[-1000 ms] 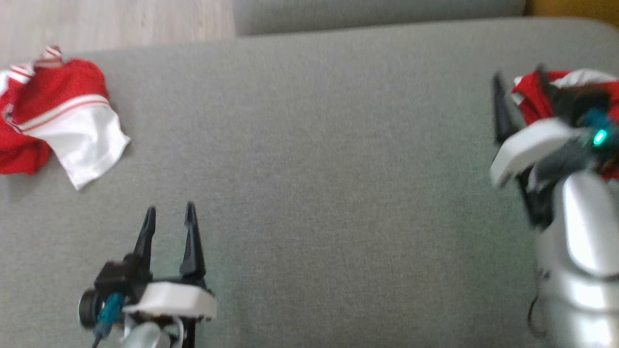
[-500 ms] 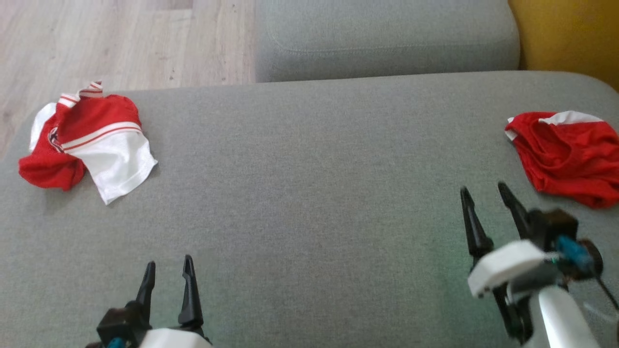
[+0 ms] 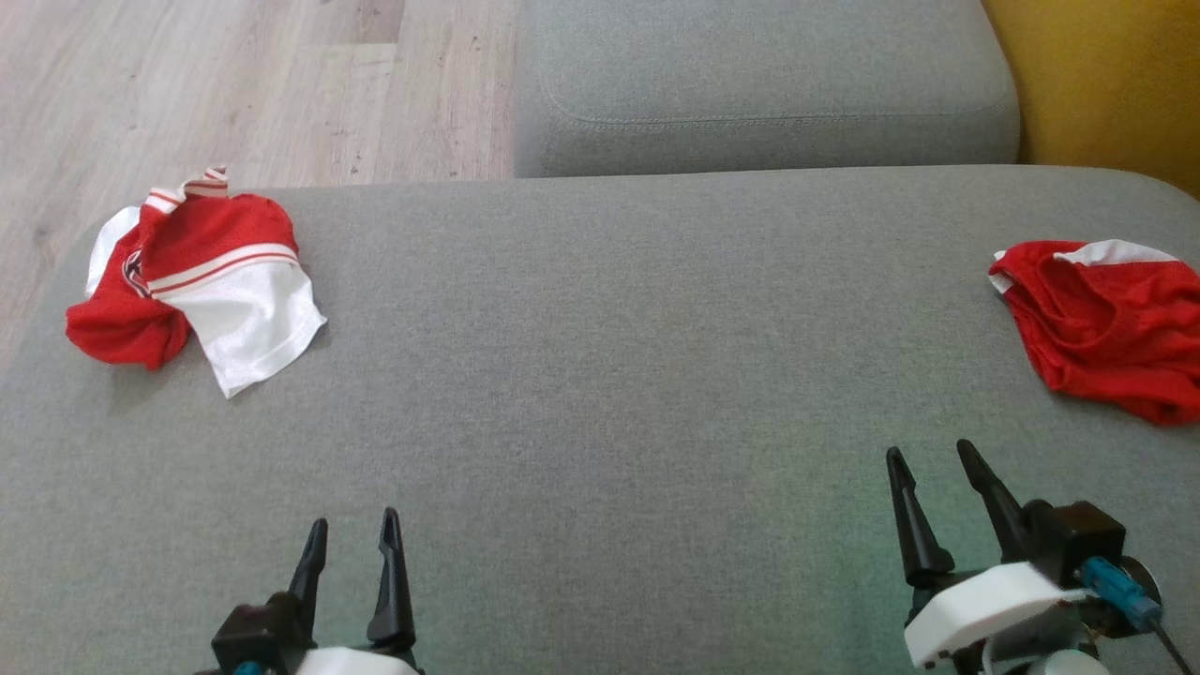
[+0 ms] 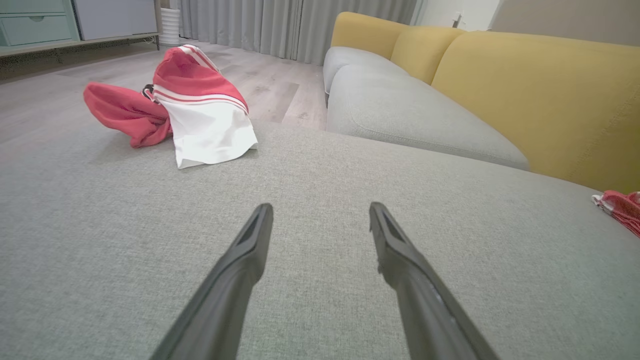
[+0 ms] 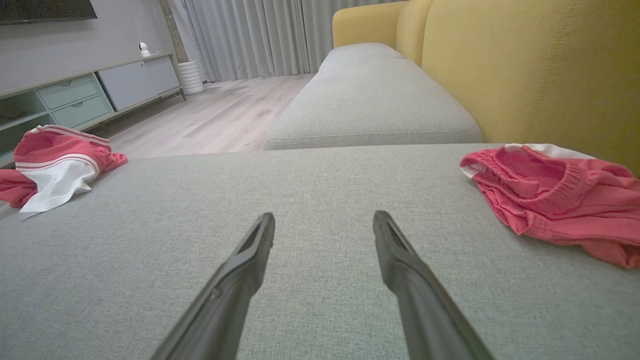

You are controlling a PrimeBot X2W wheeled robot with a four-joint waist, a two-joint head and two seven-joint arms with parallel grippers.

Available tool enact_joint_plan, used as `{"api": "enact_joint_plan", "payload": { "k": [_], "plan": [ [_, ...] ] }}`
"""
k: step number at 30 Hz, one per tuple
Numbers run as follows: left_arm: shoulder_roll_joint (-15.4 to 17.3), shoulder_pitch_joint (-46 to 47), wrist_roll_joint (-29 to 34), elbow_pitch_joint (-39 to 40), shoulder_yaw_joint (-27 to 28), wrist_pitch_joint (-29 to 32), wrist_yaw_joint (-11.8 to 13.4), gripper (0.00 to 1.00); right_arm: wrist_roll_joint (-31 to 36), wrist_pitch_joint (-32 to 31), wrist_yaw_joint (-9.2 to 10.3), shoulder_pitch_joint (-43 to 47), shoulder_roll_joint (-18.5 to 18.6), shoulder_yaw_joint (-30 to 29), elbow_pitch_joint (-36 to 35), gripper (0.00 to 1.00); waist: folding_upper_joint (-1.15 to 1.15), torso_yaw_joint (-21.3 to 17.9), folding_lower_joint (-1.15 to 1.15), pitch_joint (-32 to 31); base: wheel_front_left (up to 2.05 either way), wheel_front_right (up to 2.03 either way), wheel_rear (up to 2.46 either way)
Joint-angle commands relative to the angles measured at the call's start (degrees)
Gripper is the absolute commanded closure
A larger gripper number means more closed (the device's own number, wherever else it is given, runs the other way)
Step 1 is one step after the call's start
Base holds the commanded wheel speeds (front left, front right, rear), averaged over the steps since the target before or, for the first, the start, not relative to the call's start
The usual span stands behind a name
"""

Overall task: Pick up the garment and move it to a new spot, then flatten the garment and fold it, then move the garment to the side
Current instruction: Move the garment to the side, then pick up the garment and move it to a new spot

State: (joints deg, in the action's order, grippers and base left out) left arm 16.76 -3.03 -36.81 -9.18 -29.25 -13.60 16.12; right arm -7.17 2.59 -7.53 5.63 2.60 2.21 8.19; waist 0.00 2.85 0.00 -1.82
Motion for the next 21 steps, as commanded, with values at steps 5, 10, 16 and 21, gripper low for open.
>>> {"api": "enact_joint_plan", "payload": {
  "k": [5,10,16,21],
  "plan": [
    [0.5,2.6,0.4,1.2,1.7,0.2,-0.1,0.0,-0.1,0.7,0.04,-1.5,0.3,1.6,-2.6,0.0,0.0,0.2,0.0,0.2,0.0,0.0,0.0],
    [0.4,3.0,0.4,1.0,1.1,0.4,-0.3,0.0,0.0,0.6,0.04,-1.3,0.3,1.3,-2.8,0.0,0.0,1.0,0.0,0.3,0.0,0.0,0.0],
    [0.3,4.1,0.7,1.0,0.7,0.6,-0.4,0.0,0.1,0.2,0.04,-1.0,0.3,1.1,-3.0,0.0,0.0,5.7,0.0,0.6,0.0,0.0,0.0],
    [0.8,4.4,0.9,1.1,0.9,0.8,-0.1,0.0,-0.2,0.4,0.04,-1.4,0.3,1.6,-3.4,0.0,0.0,13.2,0.0,0.7,0.0,0.0,0.0]
  ]
}}
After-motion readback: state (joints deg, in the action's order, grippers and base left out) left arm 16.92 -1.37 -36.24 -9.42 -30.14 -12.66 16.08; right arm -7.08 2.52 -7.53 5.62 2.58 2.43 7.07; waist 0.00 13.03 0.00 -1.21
